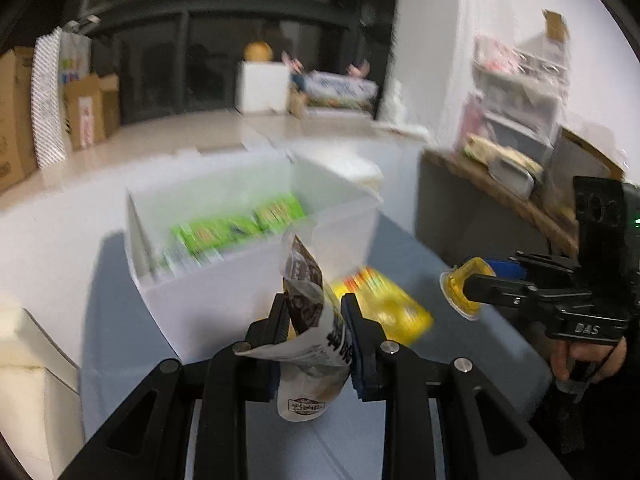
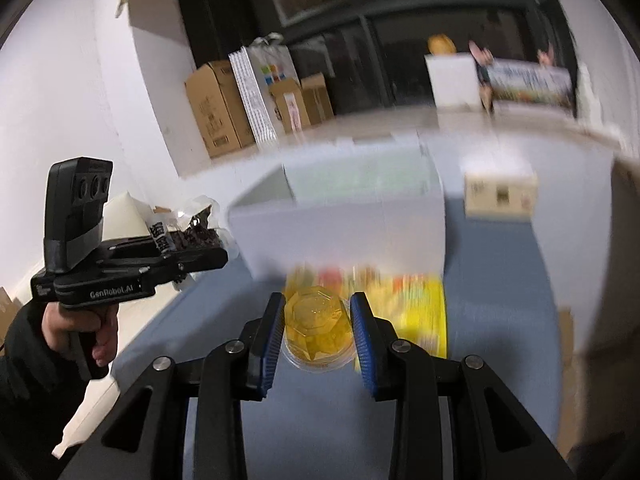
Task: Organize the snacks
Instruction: 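Carry the pouch and jelly cup over the white box and open both grippers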
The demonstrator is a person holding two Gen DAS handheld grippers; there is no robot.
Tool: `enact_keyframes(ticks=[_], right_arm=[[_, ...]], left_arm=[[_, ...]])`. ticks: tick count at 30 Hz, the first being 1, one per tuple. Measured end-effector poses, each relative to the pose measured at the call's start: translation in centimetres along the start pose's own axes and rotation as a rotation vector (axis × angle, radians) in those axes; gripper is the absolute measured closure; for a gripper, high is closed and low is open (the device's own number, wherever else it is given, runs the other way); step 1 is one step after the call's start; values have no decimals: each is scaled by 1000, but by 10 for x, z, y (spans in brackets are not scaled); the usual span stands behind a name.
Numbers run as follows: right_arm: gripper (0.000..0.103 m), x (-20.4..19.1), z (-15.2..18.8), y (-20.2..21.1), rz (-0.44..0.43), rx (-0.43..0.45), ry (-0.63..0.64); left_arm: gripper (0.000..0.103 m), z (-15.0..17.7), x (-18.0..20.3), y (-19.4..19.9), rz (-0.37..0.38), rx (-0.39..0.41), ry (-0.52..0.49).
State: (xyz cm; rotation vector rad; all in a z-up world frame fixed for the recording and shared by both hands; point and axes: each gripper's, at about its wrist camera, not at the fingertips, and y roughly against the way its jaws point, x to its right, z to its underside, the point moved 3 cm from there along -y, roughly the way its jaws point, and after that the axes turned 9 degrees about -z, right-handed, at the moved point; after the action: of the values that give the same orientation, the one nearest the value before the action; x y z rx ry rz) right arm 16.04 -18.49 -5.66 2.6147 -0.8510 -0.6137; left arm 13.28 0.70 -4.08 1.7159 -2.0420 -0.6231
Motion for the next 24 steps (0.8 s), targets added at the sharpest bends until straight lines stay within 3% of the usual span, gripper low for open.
enact_keyframes(ticks=[1,3,6,7,12,14,15,16,17,18,19,24], right_arm=[[67,0,0,0,0,0,0],[67,3,-37,-16,-13,13,25],[67,7,-63,-33,-19,14,26],[67,17,-85,-54,-9,0,24],[67,42,-111,-94,21,-49,-11],[65,60,-117,-114,51,-82,-51],[46,67,-117,-120,67,-93,-70],[29,79,-116,-127,111,-109,-116],[2,79,-116,-127,111,-109,-116],[1,83,-115,-127,119,-103,-126],[1,85,-114,-120,104,-65,-137],[1,91,-109,-94,113,-23,-158]], left_arm=[[74,-10,-7,0,-7,15,13],[74,-30,-18,-6,-44,44,38],[74,-57,-37,-25,-65,54,76],[74,-65,-44,-36,-72,43,87],[73,-83,-66,-82,-104,-14,116],[63,-84,-73,-102,-124,-56,130],[42,-83,-76,-110,-143,-81,132],[29,-82,-78,-114,-165,-83,130],[22,-80,-79,-114,-175,-77,128],[7,-78,-80,-114,-175,-80,128],[0,-76,-80,-113,-177,-82,130],[0,-67,-78,-104,-182,-87,123]])
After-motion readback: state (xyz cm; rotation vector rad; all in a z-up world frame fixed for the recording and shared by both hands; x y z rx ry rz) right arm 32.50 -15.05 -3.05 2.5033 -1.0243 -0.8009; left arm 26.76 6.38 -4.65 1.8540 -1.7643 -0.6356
